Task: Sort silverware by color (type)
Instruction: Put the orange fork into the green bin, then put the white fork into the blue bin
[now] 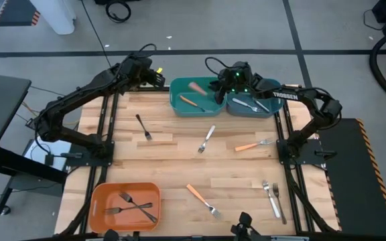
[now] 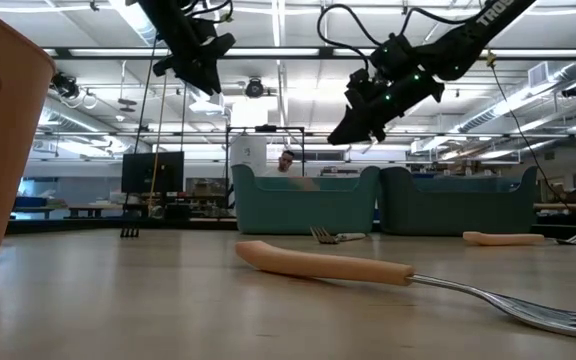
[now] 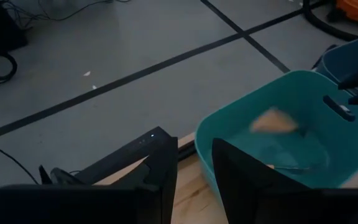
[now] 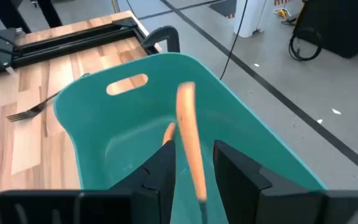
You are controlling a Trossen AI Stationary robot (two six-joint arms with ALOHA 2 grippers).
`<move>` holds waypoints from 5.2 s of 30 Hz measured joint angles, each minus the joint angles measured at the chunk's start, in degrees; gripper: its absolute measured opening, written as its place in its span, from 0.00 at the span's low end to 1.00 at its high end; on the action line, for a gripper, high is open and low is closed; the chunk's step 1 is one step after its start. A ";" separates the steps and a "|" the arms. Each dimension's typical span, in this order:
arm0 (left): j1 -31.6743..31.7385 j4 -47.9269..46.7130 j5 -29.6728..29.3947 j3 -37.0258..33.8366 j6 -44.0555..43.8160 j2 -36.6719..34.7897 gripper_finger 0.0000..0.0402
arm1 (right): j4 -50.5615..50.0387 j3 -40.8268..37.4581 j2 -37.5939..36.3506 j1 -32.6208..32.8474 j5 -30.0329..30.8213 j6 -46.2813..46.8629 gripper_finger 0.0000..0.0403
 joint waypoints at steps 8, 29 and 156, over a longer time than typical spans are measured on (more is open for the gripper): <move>-0.07 -0.04 0.64 0.00 0.74 0.00 0.27 | -2.25 2.70 -2.65 0.07 -0.28 4.77 0.31; -9.69 -0.39 17.46 0.01 15.69 0.00 0.27 | -80.32 11.60 -24.58 16.09 5.31 33.14 0.31; -21.29 0.26 17.44 0.02 15.48 0.57 0.27 | -42.22 -7.78 -6.27 80.34 7.88 125.30 0.04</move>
